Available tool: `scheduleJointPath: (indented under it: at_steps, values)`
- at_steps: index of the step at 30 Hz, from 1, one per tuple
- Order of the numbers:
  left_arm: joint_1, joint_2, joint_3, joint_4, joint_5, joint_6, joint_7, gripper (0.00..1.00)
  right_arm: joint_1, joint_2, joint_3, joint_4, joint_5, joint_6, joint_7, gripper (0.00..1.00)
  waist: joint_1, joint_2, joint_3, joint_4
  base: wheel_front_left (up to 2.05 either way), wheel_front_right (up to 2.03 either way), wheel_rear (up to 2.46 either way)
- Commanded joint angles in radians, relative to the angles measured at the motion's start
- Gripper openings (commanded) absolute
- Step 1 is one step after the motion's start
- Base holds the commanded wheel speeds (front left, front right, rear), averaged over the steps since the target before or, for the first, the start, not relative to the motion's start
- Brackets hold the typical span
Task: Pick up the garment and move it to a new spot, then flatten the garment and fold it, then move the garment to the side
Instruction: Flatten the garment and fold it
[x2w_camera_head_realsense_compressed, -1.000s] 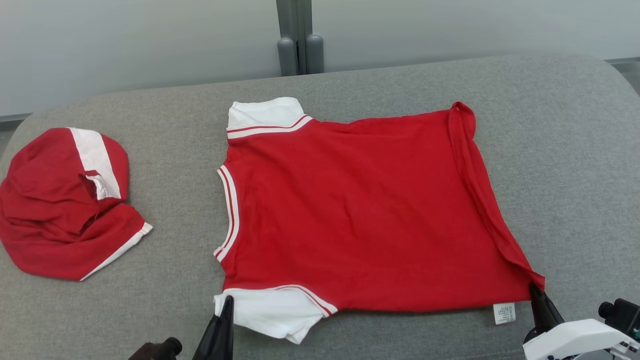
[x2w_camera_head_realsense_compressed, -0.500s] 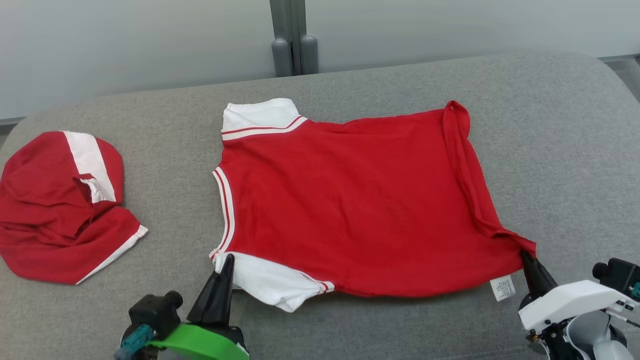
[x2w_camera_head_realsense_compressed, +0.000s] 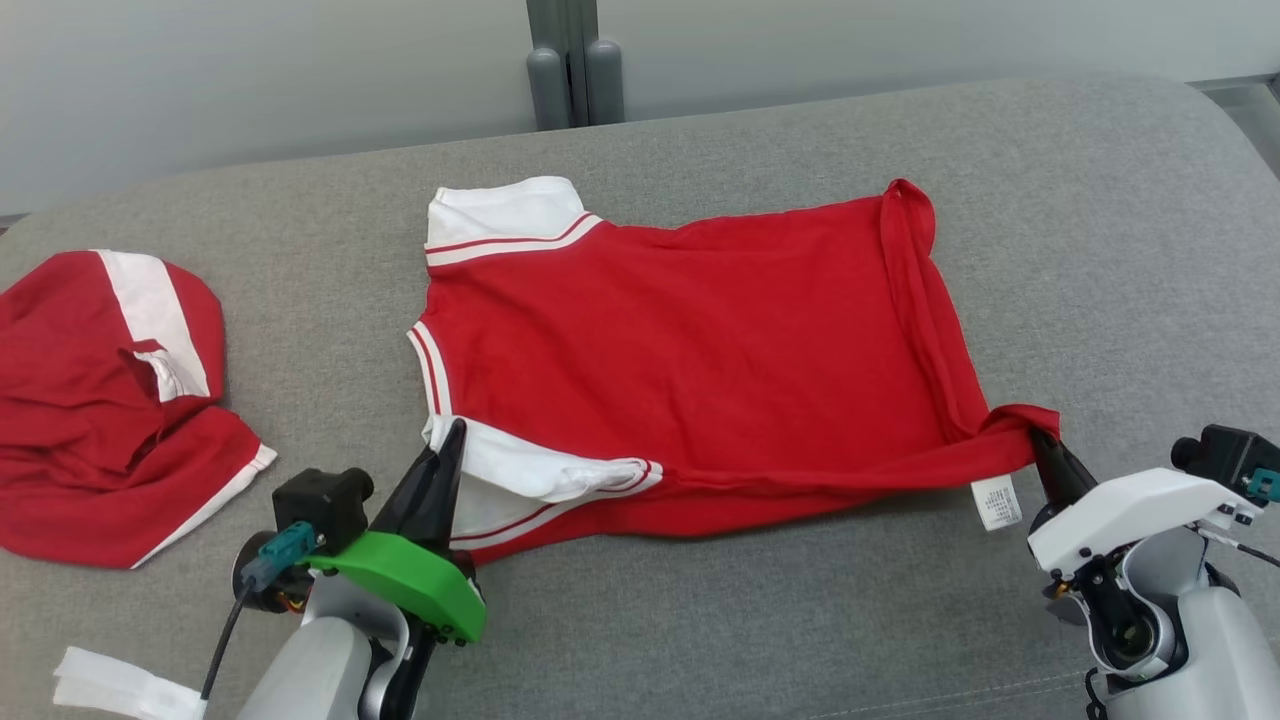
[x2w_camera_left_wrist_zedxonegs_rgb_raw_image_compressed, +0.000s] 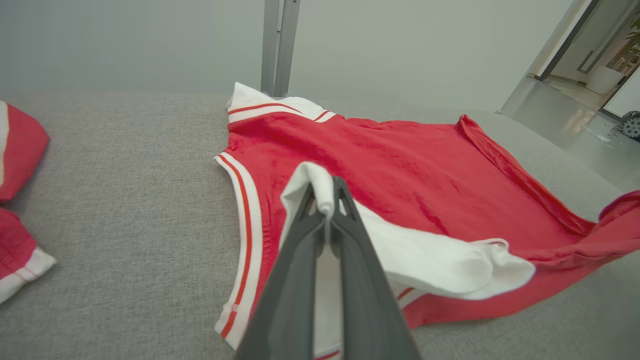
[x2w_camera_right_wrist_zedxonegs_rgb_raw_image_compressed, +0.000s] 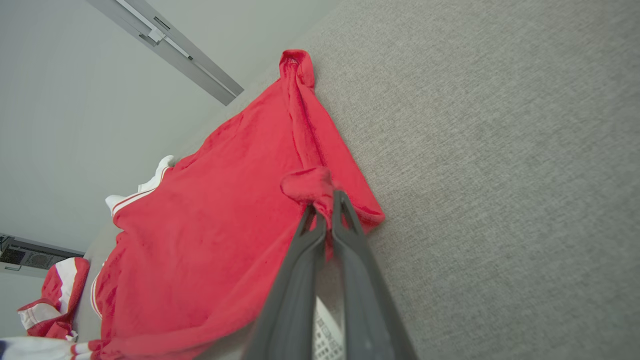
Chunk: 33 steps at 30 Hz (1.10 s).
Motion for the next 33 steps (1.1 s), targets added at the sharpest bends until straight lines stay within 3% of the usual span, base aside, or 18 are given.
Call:
scheduleJointPath:
  at_steps: [1, 8, 9, 10, 11, 12, 17, 26, 33]
  values:
    - [-0.035, 0.007, -0.003, 0.028, -0.003, -0.006, -0.007, 0.0, -0.028, -0.001, 0.001, 0.021, -0.015, 0.0, 0.002, 0.0, 0.0001, 0.0, 0.005, -0.006, 0.0, 0.0, 0.0]
    - [-0.143, 0.008, -0.027, 0.176, -0.013, -0.014, -0.024, 0.0, -0.148, -0.001, -0.005, 0.149, -0.051, 0.0, -0.021, 0.0, 0.0001, 0.0, 0.017, -0.011, 0.0, 0.0, 0.0]
    - [-0.155, 0.006, -0.032, 0.194, -0.013, -0.015, -0.025, 0.0, -0.161, -0.001, 0.001, 0.16, -0.059, 0.0, -0.026, 0.28, 0.0001, 0.0, 0.019, -0.01, 0.0, 0.0, 0.0]
    - [-0.168, 0.002, -0.036, 0.213, -0.013, -0.014, -0.028, 0.0, -0.176, -0.001, 0.007, 0.169, -0.06, 0.0, -0.041, 0.98, 0.0001, 0.0, 0.02, -0.009, 0.0, 0.0, 0.0]
    - [-0.18, 0.0, -0.036, 0.227, -0.014, -0.014, -0.032, 0.14, -0.183, -0.002, 0.01, 0.177, -0.057, 0.0, -0.051, 1.0, 0.0001, 0.0, 0.02, -0.007, 0.0, 0.0, 0.0]
    - [-0.19, -0.002, -0.038, 0.243, -0.011, -0.014, -0.036, 1.0, -0.189, -0.002, 0.015, 0.184, -0.059, 0.0, -0.067, 1.0, 0.0001, 0.0, 0.02, -0.006, 0.0, 0.0, 0.0]
    - [-0.197, -0.017, -0.026, 0.263, -0.006, -0.015, -0.043, 1.0, -0.173, -0.02, 0.044, 0.192, -0.059, 0.0, -0.147, 1.0, 0.0001, 0.0, 0.006, 0.005, 0.0, 0.0, 0.0]
    - [-0.029, -0.021, 0.041, 0.183, 0.035, -0.015, -0.042, 1.0, -0.069, -0.106, 0.126, 0.207, -0.08, 0.0, -0.233, 1.0, 0.0001, 0.0, -0.024, 0.02, 0.0, 0.0, 0.0]
    - [0.039, -0.038, 0.015, 0.226, 0.039, -0.015, -0.042, 1.0, -0.074, -0.126, 0.184, 0.261, -0.101, 0.0, -0.274, 1.0, 0.0001, 0.0, -0.009, 0.027, 0.0, 0.0, 0.0]
